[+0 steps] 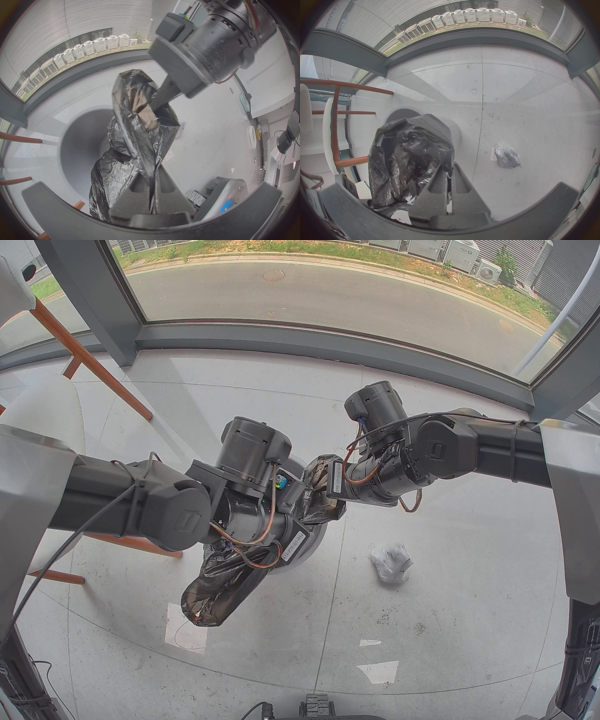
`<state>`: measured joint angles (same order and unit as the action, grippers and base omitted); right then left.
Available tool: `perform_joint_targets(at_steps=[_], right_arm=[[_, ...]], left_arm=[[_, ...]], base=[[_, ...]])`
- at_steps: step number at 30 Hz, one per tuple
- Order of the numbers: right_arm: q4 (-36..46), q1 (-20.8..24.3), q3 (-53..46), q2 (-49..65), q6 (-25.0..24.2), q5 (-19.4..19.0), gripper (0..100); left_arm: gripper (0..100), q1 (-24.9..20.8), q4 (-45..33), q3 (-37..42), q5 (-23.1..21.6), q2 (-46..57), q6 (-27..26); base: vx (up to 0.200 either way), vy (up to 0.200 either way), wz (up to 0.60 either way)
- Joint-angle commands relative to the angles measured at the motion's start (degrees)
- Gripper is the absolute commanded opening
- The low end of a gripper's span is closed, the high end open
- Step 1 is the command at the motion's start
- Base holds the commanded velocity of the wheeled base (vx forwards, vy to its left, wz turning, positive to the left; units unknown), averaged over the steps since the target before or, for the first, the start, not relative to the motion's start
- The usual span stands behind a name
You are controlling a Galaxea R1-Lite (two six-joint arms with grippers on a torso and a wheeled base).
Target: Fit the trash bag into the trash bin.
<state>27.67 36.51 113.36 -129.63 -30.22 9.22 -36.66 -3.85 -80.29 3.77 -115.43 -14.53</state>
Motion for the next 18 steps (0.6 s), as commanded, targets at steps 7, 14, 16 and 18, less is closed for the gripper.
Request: perform_joint_targets(at_steps=[7, 14, 16, 18], right_arm=[[0.4, -0.5, -0.5, -0.1, -0.3, -0.1, 0], [0.4, -0.4, -0.6, -0.1, -0.4, 0.0, 0], [0.4, -0.4, -0.6, -0.1, -0.4, 0.1, 0], [0.4, -0.3, -0.6, -0.1, -0.4, 0.3, 0]], left_arm=[[100, 0.0, 0.4, -0.1, 0.0, -1.4, 0.2], [100, 0.3, 0.4, 0.9, 0.5, -1.4, 0.4], [100, 0.2, 0.5, 1.0, 1.0, -1.4, 0.3], [100, 0.2, 0.5, 1.0, 1.3, -1.3, 0.3]], base=[[0.0, 0.0, 0.0], [0.0, 0.0, 0.0], [0.0, 0.0, 0.0], [0.0, 0.0, 0.0]])
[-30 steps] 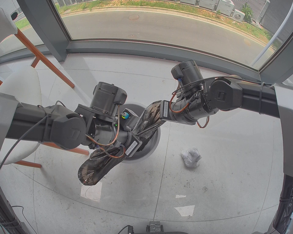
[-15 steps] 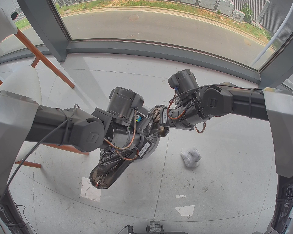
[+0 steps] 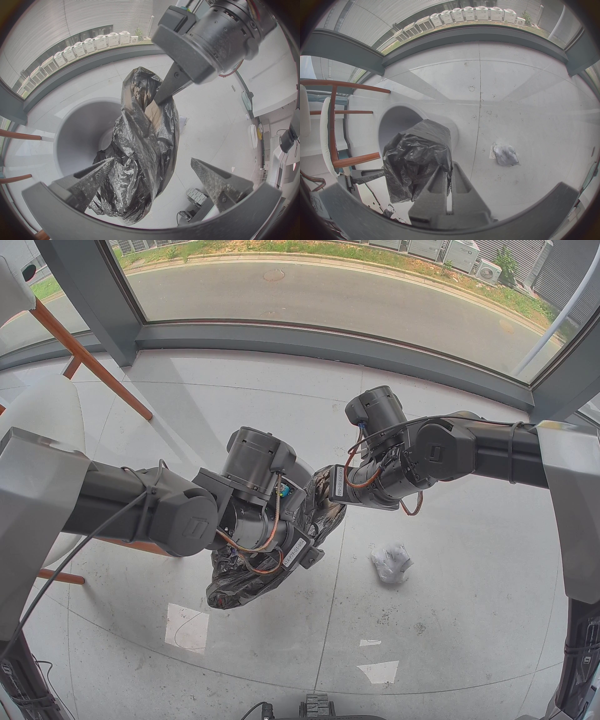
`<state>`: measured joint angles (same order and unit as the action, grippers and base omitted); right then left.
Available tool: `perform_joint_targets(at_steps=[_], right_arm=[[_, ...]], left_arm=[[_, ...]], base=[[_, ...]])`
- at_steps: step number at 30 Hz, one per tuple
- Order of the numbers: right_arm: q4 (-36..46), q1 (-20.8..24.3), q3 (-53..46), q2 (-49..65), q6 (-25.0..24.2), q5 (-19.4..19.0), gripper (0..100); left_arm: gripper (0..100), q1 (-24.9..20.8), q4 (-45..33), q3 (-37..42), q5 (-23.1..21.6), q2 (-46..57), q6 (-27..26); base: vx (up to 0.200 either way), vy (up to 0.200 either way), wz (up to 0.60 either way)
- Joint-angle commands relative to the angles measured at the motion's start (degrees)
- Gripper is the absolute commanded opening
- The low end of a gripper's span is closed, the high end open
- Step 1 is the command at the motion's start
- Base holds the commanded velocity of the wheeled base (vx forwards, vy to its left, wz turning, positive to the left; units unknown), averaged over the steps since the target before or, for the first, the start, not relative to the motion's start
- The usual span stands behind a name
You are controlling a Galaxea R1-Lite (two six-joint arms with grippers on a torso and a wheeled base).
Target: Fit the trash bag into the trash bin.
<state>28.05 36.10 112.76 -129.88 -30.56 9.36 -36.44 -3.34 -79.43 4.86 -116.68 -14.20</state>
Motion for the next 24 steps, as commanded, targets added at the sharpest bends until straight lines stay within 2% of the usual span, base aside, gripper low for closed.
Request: perform_joint_targets(at_steps=[1, 7, 8, 21, 24], right_arm=[[0.0, 0.1, 0.0, 0.2, 0.0, 0.2, 0], [0.0, 0.0, 0.0, 0.2, 0.0, 0.4, 0], [-0.1, -0.1, 0.1, 0.1, 0.0, 0.3, 0], [0.0, -1.2, 0.0, 0.7, -0.1, 0.3, 0], [0.0, -0.8, -0.3, 1.0, -0.2, 0.3, 0]], left_arm=[[100, 0.0, -0.1, 0.2, 0.2, 0.0, 0.0], [100, 0.1, -0.1, 2.6, 0.9, 0.7, 0.1], [0, 0.0, -0.1, 3.1, 1.0, 0.7, 0.0], [0, 0.6, -0.1, 4.6, 0.9, 0.7, 0.3], [0, 1.1, -0.2, 2.4, 1.0, 0.7, 2.2]], base=[[0.0, 0.0, 0.0], [0.0, 0.0, 0.0], [0.0, 0.0, 0.0], [0.0, 0.0, 0.0], [0.0, 0.0, 0.0]])
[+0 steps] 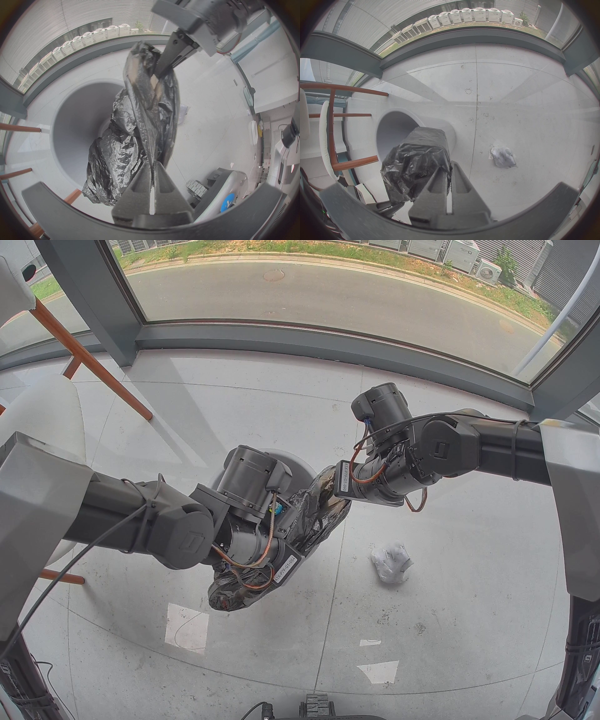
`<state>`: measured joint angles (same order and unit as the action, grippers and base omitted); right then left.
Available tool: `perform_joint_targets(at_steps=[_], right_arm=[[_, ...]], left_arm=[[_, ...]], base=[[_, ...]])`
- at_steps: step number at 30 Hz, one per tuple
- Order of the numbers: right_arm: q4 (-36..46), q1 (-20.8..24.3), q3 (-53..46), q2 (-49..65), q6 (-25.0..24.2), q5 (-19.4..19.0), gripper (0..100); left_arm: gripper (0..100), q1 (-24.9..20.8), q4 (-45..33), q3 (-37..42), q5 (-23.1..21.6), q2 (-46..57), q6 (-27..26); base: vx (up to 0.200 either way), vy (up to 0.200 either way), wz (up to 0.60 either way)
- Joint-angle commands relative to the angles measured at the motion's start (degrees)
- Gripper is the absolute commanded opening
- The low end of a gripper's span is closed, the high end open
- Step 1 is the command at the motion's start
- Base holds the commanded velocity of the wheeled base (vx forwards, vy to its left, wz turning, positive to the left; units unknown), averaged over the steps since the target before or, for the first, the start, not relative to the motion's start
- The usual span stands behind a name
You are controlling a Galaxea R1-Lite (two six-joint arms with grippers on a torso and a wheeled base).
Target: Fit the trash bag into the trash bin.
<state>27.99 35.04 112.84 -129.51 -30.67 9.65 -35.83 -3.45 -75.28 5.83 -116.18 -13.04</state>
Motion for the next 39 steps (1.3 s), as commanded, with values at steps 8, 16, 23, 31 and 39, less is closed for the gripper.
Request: perform_joint_targets(at_steps=[8, 16, 23, 31, 39], right_arm=[[-0.3, 2.0, -2.1, 2.2, 0.3, -0.8, 0], [-0.4, 1.3, -2.6, 2.3, 5.4, -2.1, 0], [-6.4, -0.2, -2.9, 1.7, 8.2, -2.1, 0], [-8.3, -3.1, -3.1, 2.1, 14.3, -2.2, 0], [-17.4, -0.9, -9.6, 5.7, 15.3, -3.8, 100]], left_arm=[[0, 7.4, -10.1, -19.3, -0.2, 0.0, 3.1], [0, 13.0, -16.8, -31.9, -0.6, -0.5, 2.6], [0, 15.1, -16.7, -32.4, -0.8, -0.6, 2.6], [0, 14.7, -15.6, -33.2, -0.8, -0.9, 2.8], [0, 14.4, -13.8, -33.7, -0.7, -2.7, 3.0]], base=[[0.0, 0.0, 0.0], [0.0, 0.0, 0.0], [0.0, 0.0, 0.0], [0.0, 0.0, 0.0], [0.0, 0.0, 0.0]])
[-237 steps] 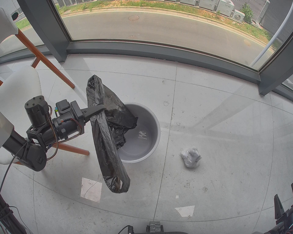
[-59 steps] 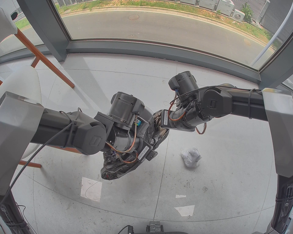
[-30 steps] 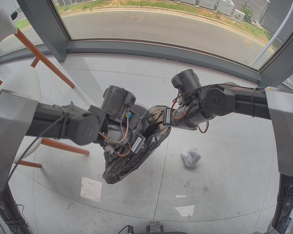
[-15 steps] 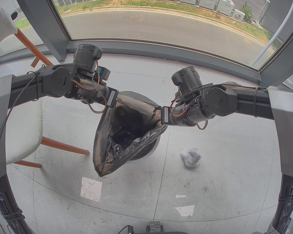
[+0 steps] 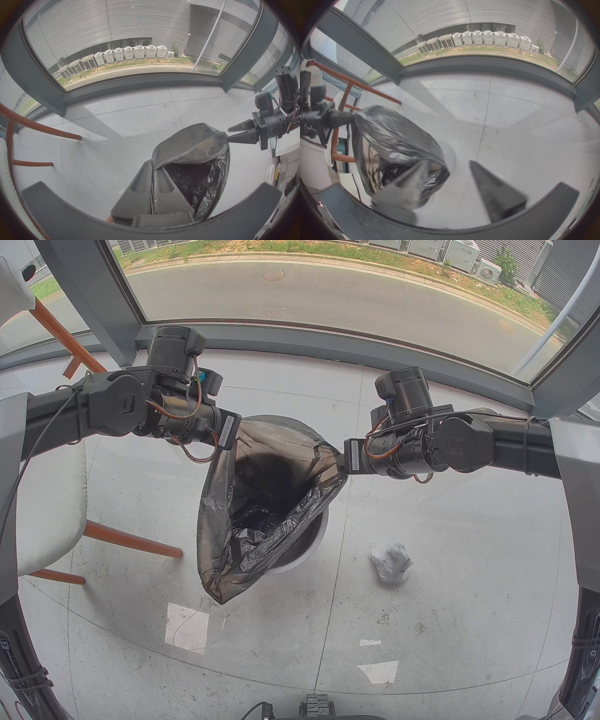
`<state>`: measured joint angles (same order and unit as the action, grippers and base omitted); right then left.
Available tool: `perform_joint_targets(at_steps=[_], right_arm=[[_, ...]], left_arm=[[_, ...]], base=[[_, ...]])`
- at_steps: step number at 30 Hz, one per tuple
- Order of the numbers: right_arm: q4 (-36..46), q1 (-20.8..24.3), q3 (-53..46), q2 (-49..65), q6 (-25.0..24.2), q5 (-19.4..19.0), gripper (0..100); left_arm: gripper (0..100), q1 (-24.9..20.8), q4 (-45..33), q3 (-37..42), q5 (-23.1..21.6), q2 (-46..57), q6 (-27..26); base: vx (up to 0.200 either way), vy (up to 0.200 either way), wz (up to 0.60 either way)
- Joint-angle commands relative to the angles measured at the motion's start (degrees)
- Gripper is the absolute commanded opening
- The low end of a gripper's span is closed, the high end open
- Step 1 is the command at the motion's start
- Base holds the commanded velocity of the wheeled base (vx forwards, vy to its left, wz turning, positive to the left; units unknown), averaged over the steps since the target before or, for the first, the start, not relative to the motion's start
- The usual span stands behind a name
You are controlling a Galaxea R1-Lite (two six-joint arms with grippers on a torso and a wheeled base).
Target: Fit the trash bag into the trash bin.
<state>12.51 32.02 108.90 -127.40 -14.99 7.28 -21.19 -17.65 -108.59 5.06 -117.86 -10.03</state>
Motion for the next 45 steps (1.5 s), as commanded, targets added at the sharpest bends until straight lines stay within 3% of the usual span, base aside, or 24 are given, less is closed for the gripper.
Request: perform_joint_targets(at_steps=[1, 4, 9, 16, 21, 27, 37, 38, 45], right_arm=[[-1.9, 2.7, -7.6, 5.1, -0.3, -2.8, 100], [-2.3, 3.8, -12.0, 6.6, -0.5, -5.2, 100], [-2.4, 6.2, -13.9, 5.9, -1.6, -4.6, 100], [-2.5, 9.5, -12.9, 3.4, -9.7, -3.3, 100], [-2.5, 12.4, -12.9, 0.6, -16.8, -0.4, 100], [-2.5, 13.3, -10.5, -2.9, -23.9, 0.8, 100], [-2.0, 13.1, -1.7, -9.1, -27.5, 2.9, 100], [-2.0, 13.1, -1.4, -9.4, -27.5, 3.0, 0], [-1.1, 12.7, -1.2, -8.6, -27.1, 5.5, 0]], left_arm=[[0, -0.3, 0.4, -0.4, 0.0, -1.0, 0.0], [0, -0.3, 0.4, -0.5, 0.0, -1.1, 0.1], [0, -0.2, 0.3, -0.2, 0.0, -1.0, 0.0], [0, -0.1, 0.4, -0.1, 0.0, -1.0, 0.1], [0, 0.2, 0.3, -0.1, 0.0, -0.9, 0.1], [0, 0.2, 0.5, -0.1, 0.0, -1.1, 0.0], [0, 0.3, 0.5, 0.0, 0.0, -1.1, 0.1], [0, 0.3, 0.5, 0.0, 0.0, -1.1, 0.0], [0, 0.6, 0.5, 0.1, 0.0, -0.9, -0.2]], base=[[0.0, 0.0, 0.0], [0.0, 0.0, 0.0], [0.0, 0.0, 0.0], [0.0, 0.0, 0.0], [0.0, 0.0, 0.0], [0.0, 0.0, 0.0], [0.0, 0.0, 0.0], [0.0, 0.0, 0.0], [0.0, 0.0, 0.0]])
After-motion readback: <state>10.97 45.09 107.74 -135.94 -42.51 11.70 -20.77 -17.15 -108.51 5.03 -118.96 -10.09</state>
